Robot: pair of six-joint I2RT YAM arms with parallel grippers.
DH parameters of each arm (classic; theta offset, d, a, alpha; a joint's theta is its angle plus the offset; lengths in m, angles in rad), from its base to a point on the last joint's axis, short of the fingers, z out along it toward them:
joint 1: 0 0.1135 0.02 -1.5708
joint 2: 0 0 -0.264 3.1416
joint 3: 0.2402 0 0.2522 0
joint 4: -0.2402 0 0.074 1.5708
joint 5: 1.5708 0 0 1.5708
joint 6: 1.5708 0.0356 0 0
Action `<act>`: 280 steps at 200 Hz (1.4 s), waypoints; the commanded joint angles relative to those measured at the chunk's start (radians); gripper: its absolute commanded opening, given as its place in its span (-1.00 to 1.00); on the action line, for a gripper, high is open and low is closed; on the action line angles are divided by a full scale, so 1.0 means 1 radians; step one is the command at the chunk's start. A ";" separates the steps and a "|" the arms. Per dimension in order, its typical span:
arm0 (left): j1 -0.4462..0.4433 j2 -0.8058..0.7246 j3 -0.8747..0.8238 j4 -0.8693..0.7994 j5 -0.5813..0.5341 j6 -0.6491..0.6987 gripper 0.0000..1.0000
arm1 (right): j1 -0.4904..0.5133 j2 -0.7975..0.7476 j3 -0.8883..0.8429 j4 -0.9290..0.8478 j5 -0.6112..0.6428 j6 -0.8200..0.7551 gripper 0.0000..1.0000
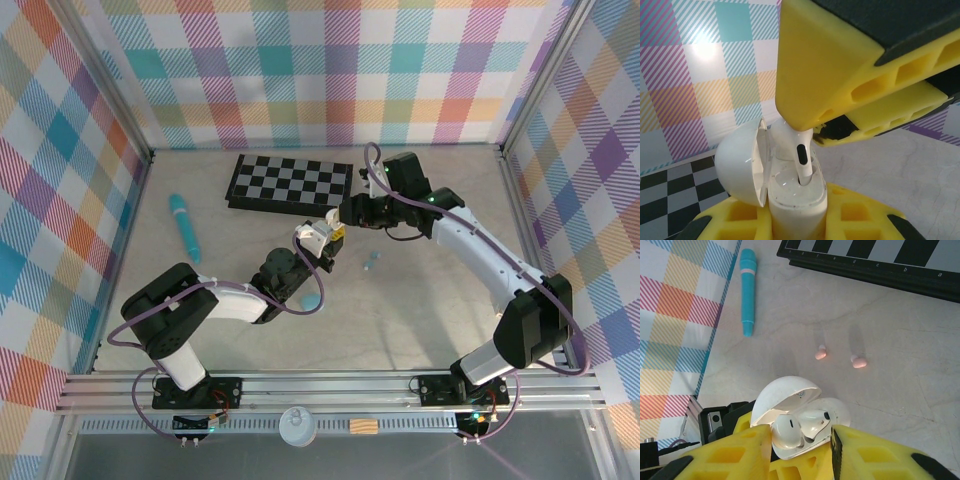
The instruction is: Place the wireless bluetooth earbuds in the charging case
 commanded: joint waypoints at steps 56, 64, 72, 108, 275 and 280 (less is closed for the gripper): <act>-0.010 -0.033 0.018 0.072 0.017 -0.014 -1.00 | -0.006 -0.032 0.025 -0.034 -0.016 0.011 -0.28; -0.011 -0.030 0.018 0.074 0.020 -0.015 -1.00 | -0.006 -0.036 0.025 -0.021 -0.023 0.015 -0.28; -0.010 -0.031 0.018 0.073 0.023 -0.017 -1.00 | -0.005 -0.037 0.032 -0.017 -0.025 0.016 -0.27; -0.012 -0.027 0.014 0.081 0.034 -0.021 -1.00 | -0.006 0.003 0.073 -0.033 -0.001 0.004 -0.15; -0.011 -0.029 0.011 0.090 0.025 -0.031 -1.00 | -0.006 -0.034 0.022 -0.087 0.014 0.009 -0.29; -0.011 -0.029 0.012 0.088 0.026 -0.031 -1.00 | -0.006 -0.034 0.020 -0.087 0.009 0.006 -0.29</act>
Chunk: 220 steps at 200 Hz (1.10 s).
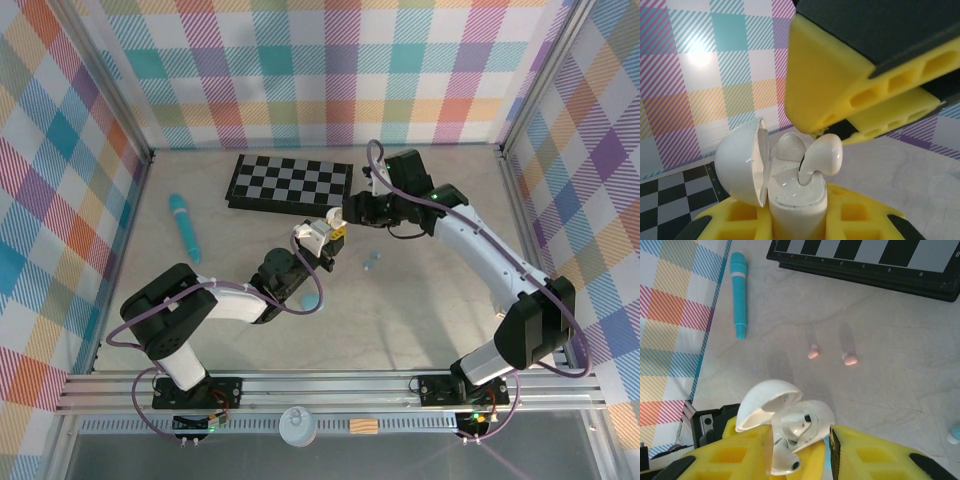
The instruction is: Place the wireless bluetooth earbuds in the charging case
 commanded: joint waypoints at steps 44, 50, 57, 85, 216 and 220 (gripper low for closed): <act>-0.011 -0.010 0.017 0.064 0.007 -0.013 -1.00 | -0.006 -0.063 -0.052 0.053 -0.060 0.016 -0.27; -0.010 -0.009 0.017 0.065 0.009 -0.013 -1.00 | -0.007 -0.073 -0.060 0.061 -0.041 0.024 -0.27; -0.011 -0.008 0.017 0.066 0.010 -0.015 -1.00 | -0.009 -0.082 -0.068 0.073 -0.018 0.029 -0.27; -0.010 -0.012 0.013 0.066 0.012 -0.014 -1.00 | -0.034 -0.085 -0.081 0.073 0.004 0.054 -0.22; -0.010 -0.017 0.016 0.069 0.020 -0.017 -1.00 | -0.008 -0.034 -0.091 0.033 -0.132 -0.019 -0.28; -0.011 -0.017 0.016 0.070 0.019 -0.016 -1.00 | -0.004 -0.034 -0.091 0.031 -0.134 -0.024 -0.27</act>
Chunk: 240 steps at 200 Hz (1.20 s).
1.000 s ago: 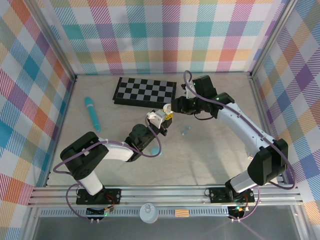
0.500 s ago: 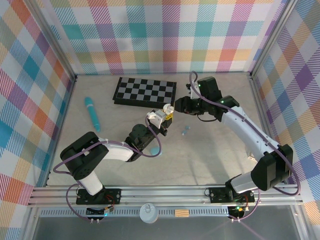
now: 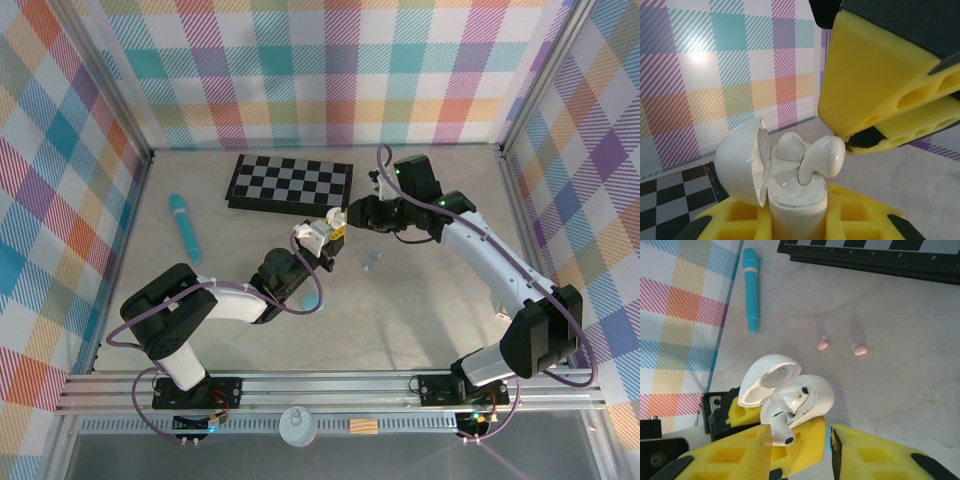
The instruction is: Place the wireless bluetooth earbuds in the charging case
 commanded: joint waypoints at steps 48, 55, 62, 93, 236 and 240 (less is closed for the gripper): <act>-0.011 -0.019 0.017 0.067 0.021 -0.013 -1.00 | 0.031 -0.018 -0.028 0.007 -0.016 -0.040 -0.30; -0.010 -0.019 0.017 0.067 0.022 -0.013 -1.00 | 0.030 -0.025 -0.027 0.005 0.000 -0.036 -0.30; -0.011 -0.018 0.017 0.067 0.023 -0.013 -1.00 | 0.028 -0.033 -0.029 0.010 0.017 -0.030 -0.30; -0.011 -0.018 0.014 0.067 0.027 -0.013 -1.00 | -0.003 -0.052 -0.057 0.050 0.038 0.012 -0.30; -0.010 -0.030 -0.001 0.069 0.036 -0.011 -1.00 | -0.025 -0.065 -0.001 -0.027 0.079 -0.044 -0.28; -0.010 -0.031 -0.001 0.068 0.037 -0.011 -1.00 | -0.026 -0.060 0.007 -0.029 0.075 -0.046 -0.28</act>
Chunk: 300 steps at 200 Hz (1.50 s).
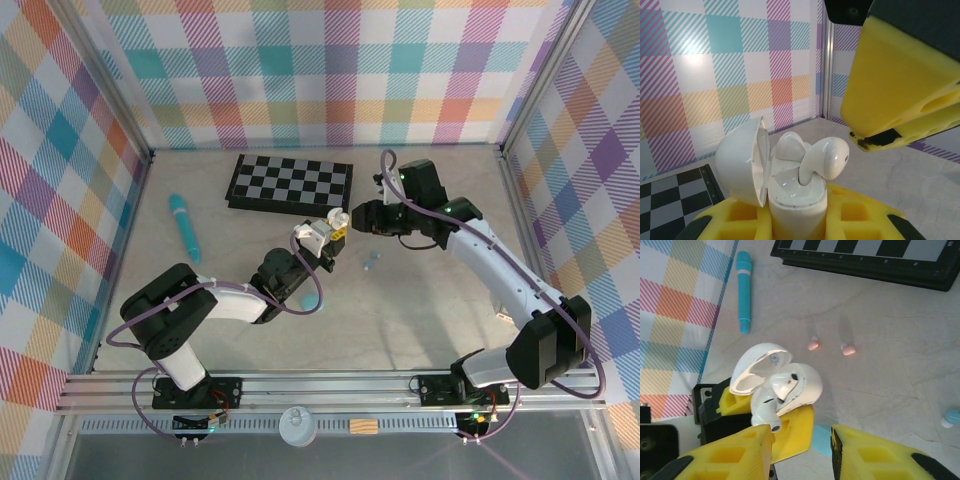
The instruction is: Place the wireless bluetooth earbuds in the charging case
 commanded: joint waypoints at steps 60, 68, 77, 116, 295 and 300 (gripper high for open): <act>-0.010 -0.042 0.002 0.059 0.015 -0.019 -1.00 | -0.008 0.077 0.073 -0.038 -0.063 -0.033 -0.28; -0.010 -0.043 0.004 0.058 0.016 -0.019 -1.00 | -0.008 0.072 0.061 -0.036 -0.069 -0.033 -0.29; -0.010 -0.043 0.004 0.057 0.017 -0.022 -1.00 | -0.007 0.070 0.053 -0.036 -0.078 -0.034 -0.29; -0.010 -0.045 -0.004 0.060 0.021 -0.027 -1.00 | 0.014 0.073 0.044 -0.023 -0.103 -0.035 -0.29; 0.048 -0.111 -0.063 0.027 0.306 0.074 -1.00 | 0.042 -0.036 0.034 0.044 -0.030 0.006 0.23; 0.049 -0.118 -0.061 0.010 0.322 0.088 -1.00 | 0.041 -0.023 0.047 0.035 -0.028 0.007 0.32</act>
